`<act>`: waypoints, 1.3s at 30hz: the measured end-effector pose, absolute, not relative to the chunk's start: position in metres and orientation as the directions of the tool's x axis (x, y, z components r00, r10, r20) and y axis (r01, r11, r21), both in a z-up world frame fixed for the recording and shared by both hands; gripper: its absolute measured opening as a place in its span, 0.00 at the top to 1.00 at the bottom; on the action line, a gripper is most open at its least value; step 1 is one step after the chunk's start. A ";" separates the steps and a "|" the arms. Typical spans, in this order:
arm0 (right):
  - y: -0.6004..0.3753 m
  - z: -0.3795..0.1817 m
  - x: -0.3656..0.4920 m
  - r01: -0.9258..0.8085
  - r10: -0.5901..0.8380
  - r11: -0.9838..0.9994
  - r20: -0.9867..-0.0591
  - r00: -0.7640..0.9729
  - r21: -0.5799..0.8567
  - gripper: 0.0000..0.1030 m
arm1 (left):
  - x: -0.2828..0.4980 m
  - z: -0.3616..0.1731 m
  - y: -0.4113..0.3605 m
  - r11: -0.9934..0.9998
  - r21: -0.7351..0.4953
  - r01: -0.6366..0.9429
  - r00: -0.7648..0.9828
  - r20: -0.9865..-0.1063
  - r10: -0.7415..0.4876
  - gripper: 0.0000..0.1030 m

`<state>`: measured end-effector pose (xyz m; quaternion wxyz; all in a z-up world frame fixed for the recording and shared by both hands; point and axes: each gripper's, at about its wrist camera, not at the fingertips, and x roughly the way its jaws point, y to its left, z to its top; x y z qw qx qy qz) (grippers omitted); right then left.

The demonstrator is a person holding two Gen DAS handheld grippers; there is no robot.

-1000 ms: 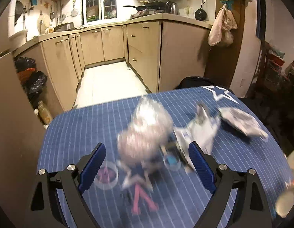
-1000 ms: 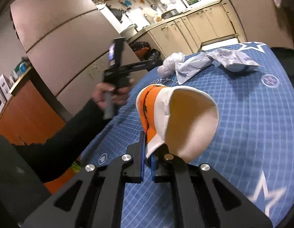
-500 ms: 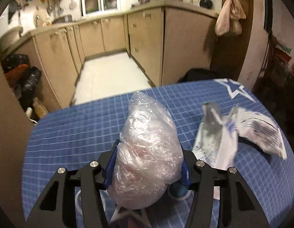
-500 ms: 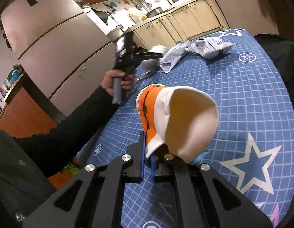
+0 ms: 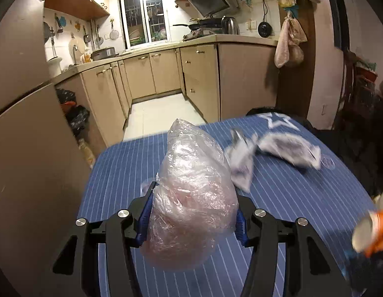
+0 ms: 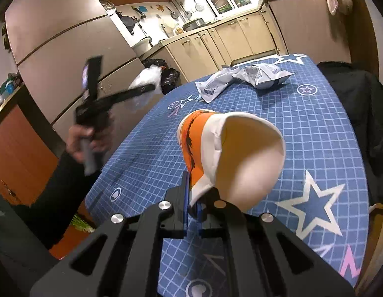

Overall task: Collect trash
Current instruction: 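Carry the plastic bag and paper cup over the white bucket with both tools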

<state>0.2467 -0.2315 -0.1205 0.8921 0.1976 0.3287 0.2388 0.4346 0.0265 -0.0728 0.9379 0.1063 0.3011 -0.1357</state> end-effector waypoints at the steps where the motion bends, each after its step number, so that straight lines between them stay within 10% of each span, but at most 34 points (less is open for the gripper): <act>1: -0.232 -0.120 0.244 -0.293 0.551 0.811 -0.493 0.673 0.507 0.97 | 0.420 -0.076 0.027 0.943 0.114 0.311 0.776 -0.604 -0.183 0.46; 39: -0.265 -0.068 0.140 -0.214 0.394 0.880 -0.398 0.829 0.424 0.97 | 0.241 -0.051 -0.061 0.933 0.273 0.235 0.865 -0.496 -0.072 0.46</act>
